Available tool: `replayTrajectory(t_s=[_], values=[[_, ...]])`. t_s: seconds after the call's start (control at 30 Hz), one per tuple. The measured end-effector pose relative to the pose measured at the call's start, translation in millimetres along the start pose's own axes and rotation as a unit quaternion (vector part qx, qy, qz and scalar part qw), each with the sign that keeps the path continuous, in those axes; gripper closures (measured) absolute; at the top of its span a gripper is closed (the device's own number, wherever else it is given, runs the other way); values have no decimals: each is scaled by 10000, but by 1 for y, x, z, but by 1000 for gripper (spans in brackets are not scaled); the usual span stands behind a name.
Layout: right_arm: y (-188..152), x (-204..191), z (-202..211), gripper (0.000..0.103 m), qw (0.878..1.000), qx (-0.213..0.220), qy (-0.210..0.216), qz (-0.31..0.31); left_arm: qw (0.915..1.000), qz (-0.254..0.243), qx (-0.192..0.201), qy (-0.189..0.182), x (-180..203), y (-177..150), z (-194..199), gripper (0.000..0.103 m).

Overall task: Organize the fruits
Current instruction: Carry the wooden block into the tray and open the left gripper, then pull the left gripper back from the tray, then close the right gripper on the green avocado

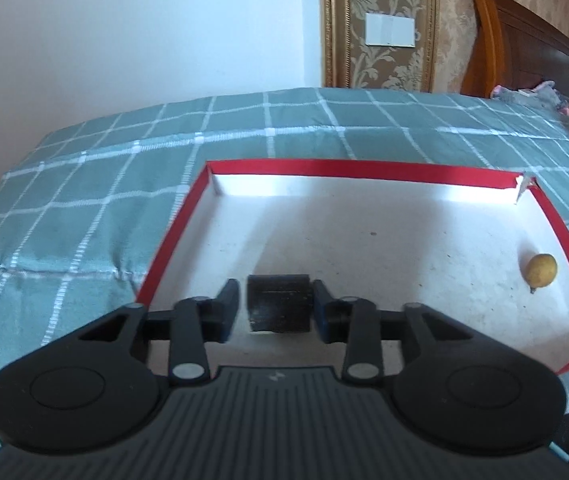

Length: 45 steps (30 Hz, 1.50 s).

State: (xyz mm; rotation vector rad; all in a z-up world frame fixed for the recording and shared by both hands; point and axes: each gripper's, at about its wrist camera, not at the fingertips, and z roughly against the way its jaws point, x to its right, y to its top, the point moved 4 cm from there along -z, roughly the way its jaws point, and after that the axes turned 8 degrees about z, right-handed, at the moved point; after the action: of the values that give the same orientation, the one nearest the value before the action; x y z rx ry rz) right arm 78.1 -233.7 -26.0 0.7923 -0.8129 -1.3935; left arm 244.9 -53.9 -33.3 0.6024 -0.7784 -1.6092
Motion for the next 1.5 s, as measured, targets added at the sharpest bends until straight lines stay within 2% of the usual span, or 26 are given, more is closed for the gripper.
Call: replayTrajectory(t_s=[0.03,0.17,0.37,0.47,0.53,0.73,0.87,0.97,1.13,1.23,1.37,1.5], values=[[0,0,0,11,10000,0,-8,3,10000,4,47,41,-1,0,2,54],[-1,0,-2,11,10000,-3,-87,37,9992,51,359,174,-8,1,24,38],[-2,1,-2,11,9998,-5,-183,44,9937,386,1028,223,-31,-8,87,26],[-1,2,-1,11,9998,28,-193,38,9915,450,1203,186,-42,-27,117,18],[-2,3,0,11,9998,44,-177,25,9901,505,1294,190,-50,-45,135,16],[-3,0,4,11,9997,142,-160,145,9902,681,1184,296,-69,-97,159,16],[-2,-4,5,11,9990,203,-257,292,9889,938,1145,-125,-77,-121,173,16],[-3,-2,2,11,9988,154,-340,310,9892,699,1253,-307,-69,-133,182,12],[-4,1,4,11,9990,78,-340,285,9934,102,1046,-467,-49,-151,174,11],[-8,8,18,11,9995,88,-216,208,9945,63,916,-514,-47,-157,167,11],[-19,24,43,11,9990,179,-286,300,9955,80,798,-508,-47,-160,158,10],[-36,38,56,11,9983,39,-287,507,9965,80,695,-449,-50,-164,148,7]])
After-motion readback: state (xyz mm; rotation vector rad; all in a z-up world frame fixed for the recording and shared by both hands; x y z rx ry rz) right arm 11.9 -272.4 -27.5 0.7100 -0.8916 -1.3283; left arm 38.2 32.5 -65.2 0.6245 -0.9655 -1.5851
